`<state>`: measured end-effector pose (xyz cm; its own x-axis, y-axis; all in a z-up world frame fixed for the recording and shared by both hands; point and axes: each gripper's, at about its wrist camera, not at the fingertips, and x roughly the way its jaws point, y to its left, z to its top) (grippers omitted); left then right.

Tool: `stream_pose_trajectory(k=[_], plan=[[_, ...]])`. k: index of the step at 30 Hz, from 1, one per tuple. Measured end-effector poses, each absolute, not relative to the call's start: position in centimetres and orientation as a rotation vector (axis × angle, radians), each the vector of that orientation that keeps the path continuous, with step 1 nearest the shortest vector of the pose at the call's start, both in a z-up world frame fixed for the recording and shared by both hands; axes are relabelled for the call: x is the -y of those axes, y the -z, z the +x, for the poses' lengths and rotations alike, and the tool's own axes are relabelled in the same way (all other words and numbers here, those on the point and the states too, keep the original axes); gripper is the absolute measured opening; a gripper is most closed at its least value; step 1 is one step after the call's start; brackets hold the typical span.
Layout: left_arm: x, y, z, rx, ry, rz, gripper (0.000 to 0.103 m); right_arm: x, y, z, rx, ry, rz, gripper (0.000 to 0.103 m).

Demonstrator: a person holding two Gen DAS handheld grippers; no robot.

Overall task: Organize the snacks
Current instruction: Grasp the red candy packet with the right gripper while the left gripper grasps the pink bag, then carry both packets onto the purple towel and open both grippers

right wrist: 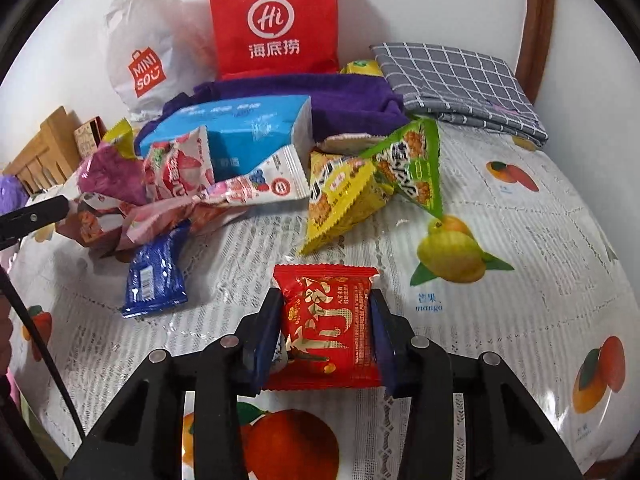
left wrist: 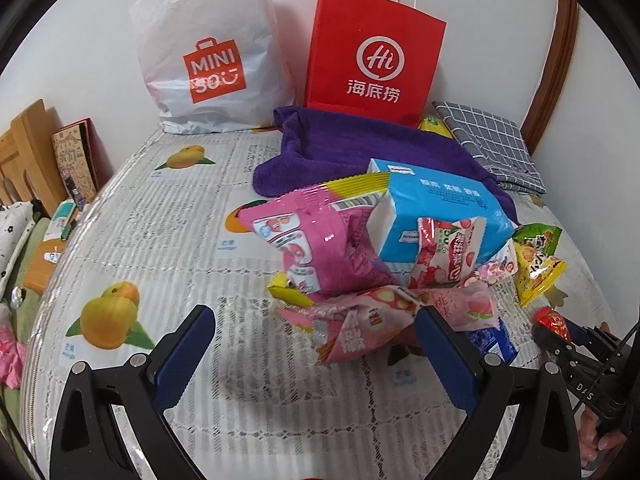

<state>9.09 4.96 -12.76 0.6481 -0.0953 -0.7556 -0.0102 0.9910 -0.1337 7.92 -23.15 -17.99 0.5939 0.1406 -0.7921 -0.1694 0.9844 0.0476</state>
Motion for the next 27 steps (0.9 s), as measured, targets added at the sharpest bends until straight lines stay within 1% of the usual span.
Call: stream_pose_trajectory(k=[5, 10, 12, 13, 14, 15, 19, 27], plan=[[-4.0, 13.2, 10.3, -0.894, 0.084, -0.141, 0.100, 23.7, 18.8, 8.7, -0.919, -0.126, -0.048, 0.042], [-2.9, 14.9, 11.6, -0.951, 0.105, -0.155, 0.100, 23.9, 19.0, 8.7, -0.894, -0.114, -0.037, 0.042], [-2.5, 15.6, 11.8, -0.975, 0.116, -0.159, 0.096, 23.7, 19.0, 8.7, -0.891, -0.111, -0.060, 0.042], [-2.3, 15.9, 11.9, -0.986, 0.126, -0.163, 0.091, 23.7, 19.0, 8.7, -0.891, -0.111, -0.061, 0.042], [-2.2, 16.1, 11.9, -0.993, 0.136, -0.169, 0.081, 23.7, 19.1, 8.8, -0.895, -0.115, -0.060, 0.042], [-2.1, 16.1, 11.7, -0.993, 0.137, -0.165, 0.076, 23.8, 19.1, 8.9, -0.899, -0.119, -0.055, 0.042], [-2.2, 15.5, 10.7, -0.973, 0.144, -0.153, 0.057, 24.3, 19.1, 8.9, -0.898, -0.134, -0.025, 0.042], [-3.4, 13.4, 8.0, -0.960, 0.134, -0.165, 0.056, 24.0, 18.4, 7.9, -0.885, -0.135, -0.043, 0.042]])
